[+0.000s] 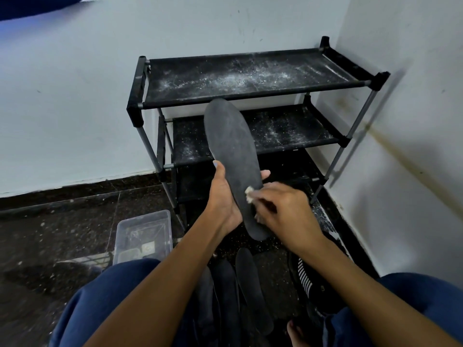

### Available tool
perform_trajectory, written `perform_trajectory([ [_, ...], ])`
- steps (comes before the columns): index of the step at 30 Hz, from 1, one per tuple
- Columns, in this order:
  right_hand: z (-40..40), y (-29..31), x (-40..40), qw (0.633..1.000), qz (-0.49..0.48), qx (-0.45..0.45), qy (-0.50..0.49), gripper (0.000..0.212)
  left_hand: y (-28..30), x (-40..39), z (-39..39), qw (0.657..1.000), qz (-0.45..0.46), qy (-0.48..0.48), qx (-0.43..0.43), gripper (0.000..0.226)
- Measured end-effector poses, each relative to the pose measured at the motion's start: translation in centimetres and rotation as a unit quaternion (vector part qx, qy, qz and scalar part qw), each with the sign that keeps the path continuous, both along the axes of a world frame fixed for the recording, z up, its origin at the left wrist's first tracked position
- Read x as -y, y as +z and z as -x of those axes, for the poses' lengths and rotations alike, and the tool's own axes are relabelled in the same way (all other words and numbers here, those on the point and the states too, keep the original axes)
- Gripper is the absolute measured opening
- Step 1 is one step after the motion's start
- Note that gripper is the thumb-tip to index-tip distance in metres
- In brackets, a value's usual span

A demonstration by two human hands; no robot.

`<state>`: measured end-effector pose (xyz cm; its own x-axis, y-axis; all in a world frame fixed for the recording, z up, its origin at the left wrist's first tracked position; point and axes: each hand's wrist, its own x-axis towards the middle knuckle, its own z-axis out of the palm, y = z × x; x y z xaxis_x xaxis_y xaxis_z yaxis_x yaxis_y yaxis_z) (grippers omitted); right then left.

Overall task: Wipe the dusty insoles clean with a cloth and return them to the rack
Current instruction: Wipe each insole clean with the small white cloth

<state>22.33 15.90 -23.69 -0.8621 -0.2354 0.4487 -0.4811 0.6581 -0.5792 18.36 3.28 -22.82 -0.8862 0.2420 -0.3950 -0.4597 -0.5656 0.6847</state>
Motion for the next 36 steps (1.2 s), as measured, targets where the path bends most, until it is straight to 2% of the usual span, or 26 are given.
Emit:
perform_trajectory([
  [3, 0.3, 0.0, -0.4, 0.998, -0.012, -0.014, -0.068, 0.015, 0.1, -0.1, 0.0, 1.000, 0.000, 0.005, -0.006, 0.091],
  [6, -1.1, -0.2, 1.1, 0.999, 0.002, 0.026, 0.032, 0.012, -0.2, -0.1, 0.2, 1.000, 0.002, 0.012, -0.004, 0.088],
  [8, -1.3, -0.2, 1.1, 0.998, 0.007, 0.050, 0.049, 0.012, -0.2, 0.0, 0.2, 1.000, -0.009, 0.023, 0.000, 0.083],
  [12, -0.2, -0.3, -0.3, 0.996, -0.001, 0.046, -0.074, 0.014, 0.1, 0.2, 0.3, 0.999, -0.014, 0.027, -0.009, 0.084],
  [17, -1.1, -0.1, 0.8, 0.996, -0.011, 0.089, 0.028, 0.009, -0.1, 0.2, 0.3, 0.999, -0.012, 0.042, -0.005, 0.082],
  [22, 0.1, -0.1, -0.4, 0.992, -0.032, 0.098, -0.076, 0.017, 0.3, 0.3, 0.4, 0.998, -0.013, 0.054, -0.006, 0.084],
  [26, -0.8, 0.1, 0.4, 0.986, -0.007, 0.160, 0.036, 0.011, 0.1, 0.5, 0.4, 0.999, 0.003, 0.051, -0.006, 0.088],
  [28, -0.6, 0.0, 0.1, 0.985, 0.008, 0.174, 0.019, 0.010, 0.2, 0.5, 0.4, 0.998, -0.007, 0.055, -0.004, 0.087],
  [31, 0.1, -0.4, -0.6, 0.989, 0.006, 0.137, -0.063, 0.015, 0.5, 0.6, 0.4, 0.997, -0.011, 0.072, -0.008, 0.086],
  [33, -0.1, -0.2, 0.0, 0.991, -0.004, 0.128, -0.038, 0.020, 0.6, 0.6, 0.5, 0.997, -0.015, 0.076, -0.005, 0.091],
  [36, -1.1, 0.2, 0.8, 0.984, 0.026, 0.171, 0.050, 0.020, 0.7, 0.7, 0.3, 0.998, -0.018, 0.065, 0.000, 0.096],
])
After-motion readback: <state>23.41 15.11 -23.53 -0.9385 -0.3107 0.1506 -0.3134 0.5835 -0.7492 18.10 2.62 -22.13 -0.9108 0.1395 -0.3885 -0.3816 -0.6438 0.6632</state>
